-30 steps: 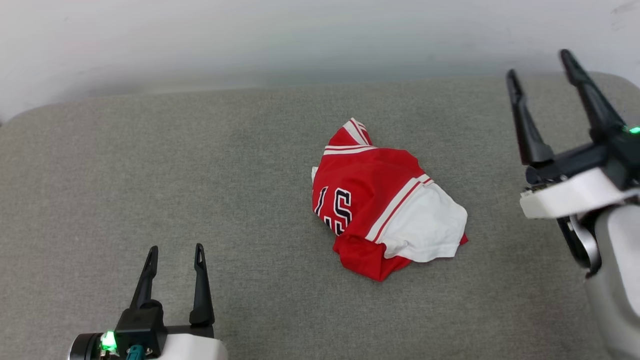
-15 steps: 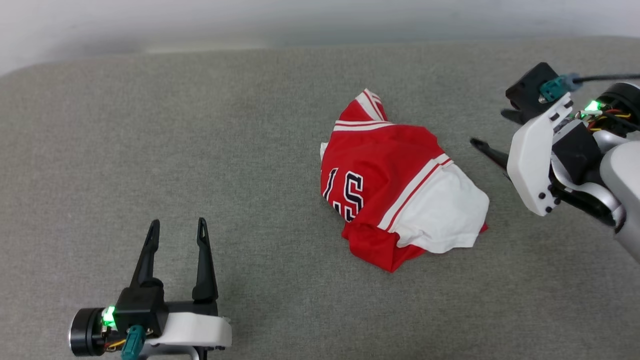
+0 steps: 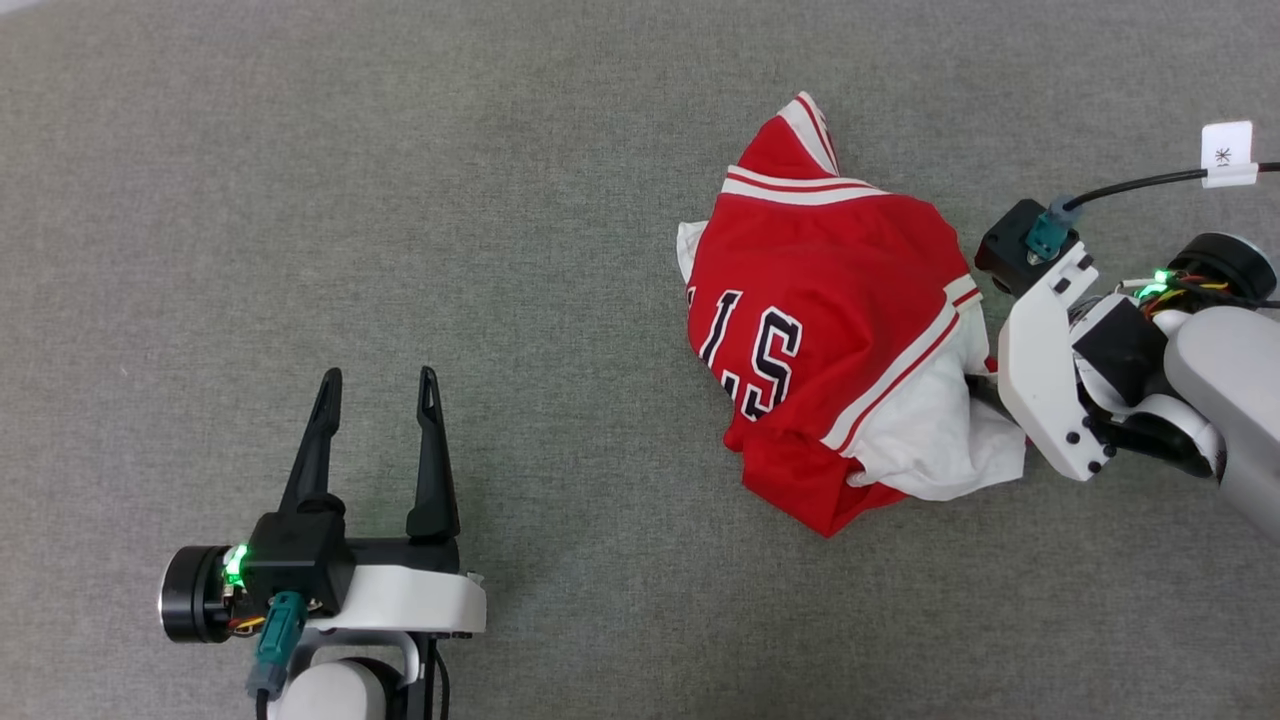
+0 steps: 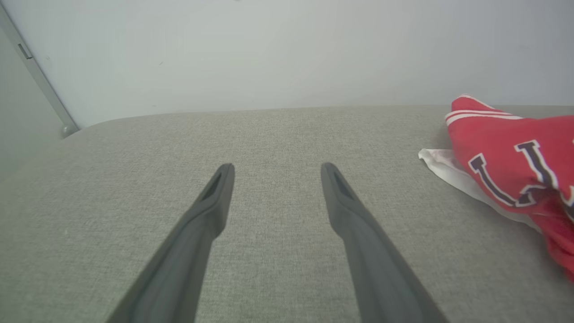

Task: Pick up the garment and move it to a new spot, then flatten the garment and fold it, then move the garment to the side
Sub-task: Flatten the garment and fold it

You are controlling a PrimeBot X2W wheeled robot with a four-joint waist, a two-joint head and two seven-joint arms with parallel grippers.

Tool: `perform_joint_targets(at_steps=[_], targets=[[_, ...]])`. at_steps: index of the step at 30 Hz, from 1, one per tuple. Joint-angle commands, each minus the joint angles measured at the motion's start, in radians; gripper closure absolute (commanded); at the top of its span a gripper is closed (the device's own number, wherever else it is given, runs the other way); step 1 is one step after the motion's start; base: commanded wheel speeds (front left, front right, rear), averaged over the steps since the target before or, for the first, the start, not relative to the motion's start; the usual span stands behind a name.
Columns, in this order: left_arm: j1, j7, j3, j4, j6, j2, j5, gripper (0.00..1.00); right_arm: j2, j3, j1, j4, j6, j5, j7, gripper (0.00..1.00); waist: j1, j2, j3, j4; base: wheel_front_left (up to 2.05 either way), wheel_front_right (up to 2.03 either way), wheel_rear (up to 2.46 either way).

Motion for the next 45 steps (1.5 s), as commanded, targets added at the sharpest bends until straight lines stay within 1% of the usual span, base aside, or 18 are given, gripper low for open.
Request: perform_joint_targets(at_steps=[1, 2, 3, 4, 7, 11, 15, 18, 21, 23, 25, 29, 36, 38, 39, 40, 41, 45], targets=[[-0.009, -0.003, 0.002, 0.007, 0.005, -0.001, -0.001, 0.00, 0.036, 0.070, 0.086, 0.027, 0.003, 0.005, -0.006, 0.00, -0.0001, 0.0000, -0.008, -0.002, 0.00, 0.00, 0.00], [-0.005, -0.003, 0.004, 0.010, 0.005, -0.001, -0.001, 0.00, 0.037, 0.072, 0.084, 0.023, 0.003, 0.001, -0.029, 0.85, -0.0001, 0.0000, -0.015, -0.005, 0.00, 0.00, 0.00], [-0.005, -0.003, 0.004, 0.010, 0.005, -0.001, -0.001, 0.00, 0.037, 0.072, 0.084, 0.023, 0.003, 0.001, -0.029, 0.85, -0.0001, 0.0000, -0.015, -0.005, 0.00, 0.00, 0.00], [-0.001, -0.003, 0.006, 0.014, 0.004, -0.001, -0.001, 0.00, 0.034, 0.072, 0.077, 0.020, 0.003, 0.001, -0.053, 1.00, -0.0001, 0.0000, -0.022, -0.008, 0.00, 0.00, 0.00], [0.013, -0.003, 0.009, 0.025, 0.004, -0.001, -0.002, 0.00, 0.013, 0.061, 0.044, 0.012, 0.001, 0.020, -0.139, 1.00, -0.0001, 0.0000, -0.053, -0.018, 0.00, 0.00, 0.00], [0.038, -0.003, 0.012, 0.034, 0.006, -0.001, -0.005, 0.00, -0.042, 0.040, 0.000, -0.021, 0.001, 0.040, -0.261, 1.00, -0.0001, 0.0000, -0.109, -0.029, 0.00, 0.00, 0.00], [0.074, -0.003, 0.020, 0.038, 0.011, -0.001, -0.006, 0.00, -0.112, 0.017, 0.017, -0.091, 0.001, 0.071, -0.348, 1.00, -0.0001, 0.0000, -0.165, -0.042, 0.00, 0.00, 0.00], [0.098, -0.003, 0.026, 0.035, 0.012, -0.001, -0.008, 0.00, -0.182, -0.013, 0.047, -0.152, 0.001, 0.091, -0.386, 1.00, -0.0001, 0.0000, -0.192, -0.050, 0.00, 0.00, 0.00], [0.120, -0.003, 0.032, 0.027, 0.015, -0.001, -0.009, 0.00, -0.249, -0.055, 0.107, -0.200, 0.001, 0.141, -0.403, 1.00, -0.0001, 0.0000, -0.207, -0.059, 0.00, 0.00, 0.00], [0.130, -0.003, 0.035, 0.023, 0.019, -0.001, -0.010, 0.00, -0.292, -0.074, 0.153, -0.207, 0.001, 0.163, -0.400, 1.00, -0.0001, 0.0000, -0.211, -0.065, 0.00, 0.00, 0.00], [0.138, -0.003, 0.039, 0.020, 0.021, -0.001, -0.013, 0.00, -0.317, -0.092, 0.210, -0.191, 0.001, 0.194, -0.396, 1.00, -0.0001, 0.0000, -0.212, -0.071, 0.00, 0.00, 0.00], [0.141, -0.003, 0.039, 0.020, 0.017, -0.001, -0.012, 0.00, -0.316, -0.118, 0.320, -0.093, 0.001, 0.258, -0.386, 1.00, -0.0001, 0.0000, -0.207, -0.079, 0.00, 0.00, 0.00], [0.120, -0.003, 0.044, 0.023, 0.010, -0.001, -0.002, 0.00, -0.230, -0.131, 0.463, 0.094, 0.001, 0.334, -0.368, 1.00, -0.0001, 0.0000, -0.196, -0.074, 0.00, 0.00, 0.00], [0.119, -0.003, 0.048, 0.025, 0.011, -0.001, -0.003, 0.00, -0.215, -0.131, 0.479, 0.136, 0.001, 0.317, -0.389, 1.00, -0.0001, 0.0000, -0.199, -0.074, 0.00, 0.00, 0.00], [0.121, -0.003, 0.050, 0.025, 0.012, -0.001, -0.002, 0.00, -0.210, -0.138, 0.476, 0.152, 0.000, 0.303, -0.413, 0.82, -0.0001, 0.0000, -0.202, -0.075, 0.00, 0.00, 0.00], [0.125, -0.003, 0.052, 0.026, 0.012, -0.001, -0.001, 0.00, -0.202, -0.153, 0.470, 0.166, 0.000, 0.301, -0.439, 0.06, -0.0001, 0.0000, -0.207, -0.078, 0.00, 0.00, 0.00], [0.130, -0.003, 0.055, 0.028, 0.011, -0.001, 0.000, 0.00, -0.195, -0.167, 0.465, 0.172, 0.001, 0.300, -0.462, 0.00, -0.0001, 0.0000, -0.212, -0.081, 0.00, 0.00, 0.00], [0.138, -0.003, 0.064, 0.031, -0.001, -0.001, 0.013, 0.00, -0.193, -0.240, 0.416, 0.190, 0.001, 0.238, -0.622, 0.00, -0.0001, 0.0000, -0.238, -0.096, 0.00, 0.00, 0.00]])
